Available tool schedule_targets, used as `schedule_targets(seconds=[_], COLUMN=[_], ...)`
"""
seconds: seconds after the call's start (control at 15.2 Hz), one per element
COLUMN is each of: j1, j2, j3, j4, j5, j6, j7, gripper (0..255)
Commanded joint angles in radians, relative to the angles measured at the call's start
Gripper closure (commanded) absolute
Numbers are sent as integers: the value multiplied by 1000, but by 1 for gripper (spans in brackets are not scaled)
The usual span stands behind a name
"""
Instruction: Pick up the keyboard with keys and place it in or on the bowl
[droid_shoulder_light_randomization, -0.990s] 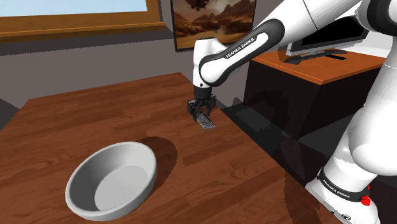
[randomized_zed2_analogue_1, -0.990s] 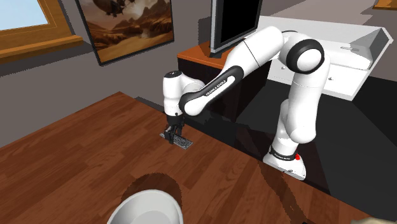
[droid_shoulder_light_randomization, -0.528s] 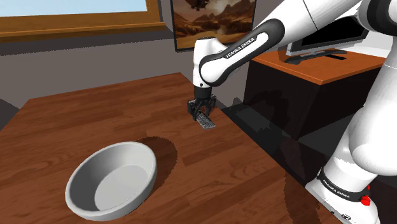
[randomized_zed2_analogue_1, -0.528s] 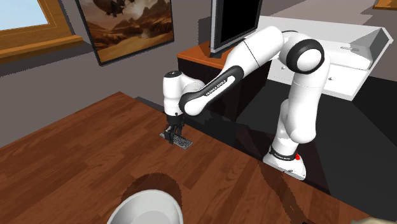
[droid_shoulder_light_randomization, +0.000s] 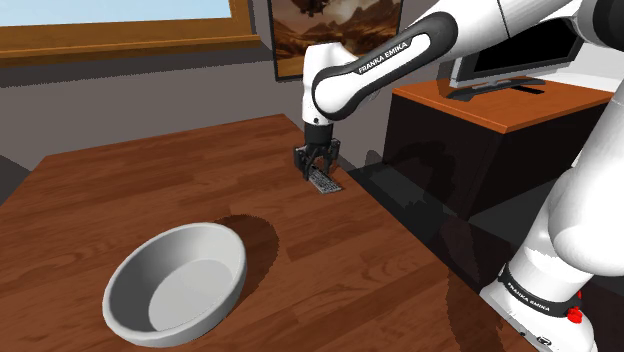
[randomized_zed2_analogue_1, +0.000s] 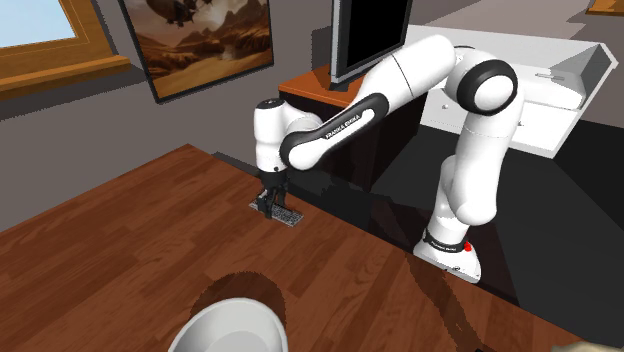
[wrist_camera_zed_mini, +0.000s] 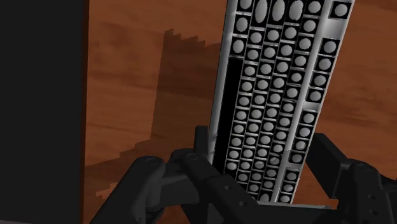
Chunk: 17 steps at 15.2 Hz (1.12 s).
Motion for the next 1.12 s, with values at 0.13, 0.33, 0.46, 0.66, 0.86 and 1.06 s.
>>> schedule_targets(seconds=[0.13,0.33,0.46,0.66,0.86,1.06], j1=[-1,-2,-2,-3,-3,-4], j2=[-25,-40,-49,-60,-69,-77], j3=[-1,-1,-2,-2,-3,-3], j4=[28,53,70,98,128,160], j5=[3,5,5,6,7,7], j6=[-54,-93,-119,-158,-197,-237], j7=[-1,-1,-1,0,1,2], gripper=[255,255,255,255,255,255])
